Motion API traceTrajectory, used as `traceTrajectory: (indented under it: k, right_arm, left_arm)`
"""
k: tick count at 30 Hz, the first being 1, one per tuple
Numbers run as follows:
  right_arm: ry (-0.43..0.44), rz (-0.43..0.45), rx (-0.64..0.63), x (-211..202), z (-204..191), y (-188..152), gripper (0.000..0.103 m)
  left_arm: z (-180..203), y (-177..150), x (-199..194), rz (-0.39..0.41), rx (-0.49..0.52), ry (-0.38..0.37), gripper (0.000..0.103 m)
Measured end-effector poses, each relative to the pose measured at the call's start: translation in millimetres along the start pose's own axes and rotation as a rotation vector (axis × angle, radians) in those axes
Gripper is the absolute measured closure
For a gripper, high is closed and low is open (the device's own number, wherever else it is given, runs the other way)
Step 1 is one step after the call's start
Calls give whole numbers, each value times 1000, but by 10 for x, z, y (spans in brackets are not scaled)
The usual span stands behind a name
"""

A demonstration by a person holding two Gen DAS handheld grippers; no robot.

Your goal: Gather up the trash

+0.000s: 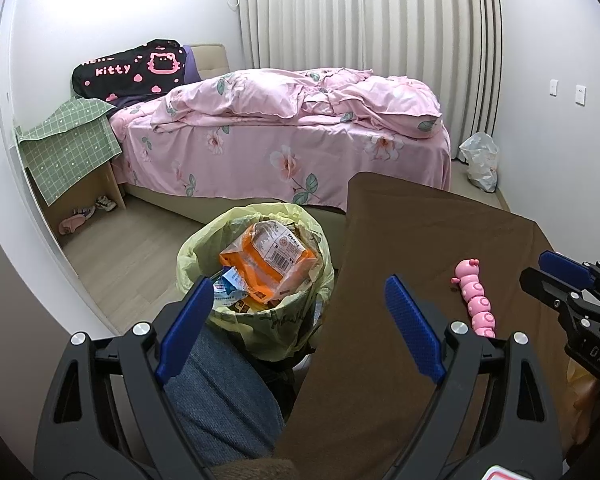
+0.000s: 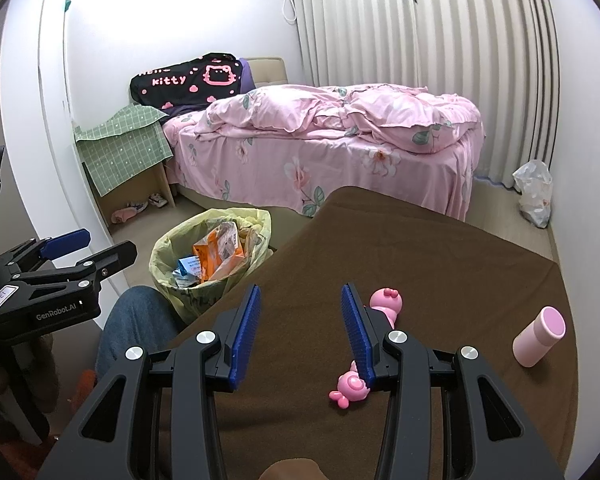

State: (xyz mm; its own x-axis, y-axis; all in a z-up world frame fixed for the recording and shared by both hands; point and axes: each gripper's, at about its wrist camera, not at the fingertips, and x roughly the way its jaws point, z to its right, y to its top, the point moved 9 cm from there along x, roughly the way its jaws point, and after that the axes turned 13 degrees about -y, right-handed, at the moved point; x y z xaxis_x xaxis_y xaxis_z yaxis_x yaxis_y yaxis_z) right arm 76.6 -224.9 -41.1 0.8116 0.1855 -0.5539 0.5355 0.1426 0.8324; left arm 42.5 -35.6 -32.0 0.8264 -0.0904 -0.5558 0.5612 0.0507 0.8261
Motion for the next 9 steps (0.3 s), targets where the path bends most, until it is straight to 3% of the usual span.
traceTrajectory:
  k: [3,4,6,9]
  right_arm:
    - [-6,-9,0,20,36,-16,60]
    - [-3,-21,8,54,77,-34,51]
    - [7,-47,26,182,204,-105,47]
    - [-34,-166,6,614,511,-427,46]
  left_arm:
    - [25,-15,45,-18,-13,-24,19]
    - [54,-30,98,-35,-20,-47,19]
    - [142,-94,300,-91,-29,-95,19]
    - [310,-241,753,-176,-38,-125,13]
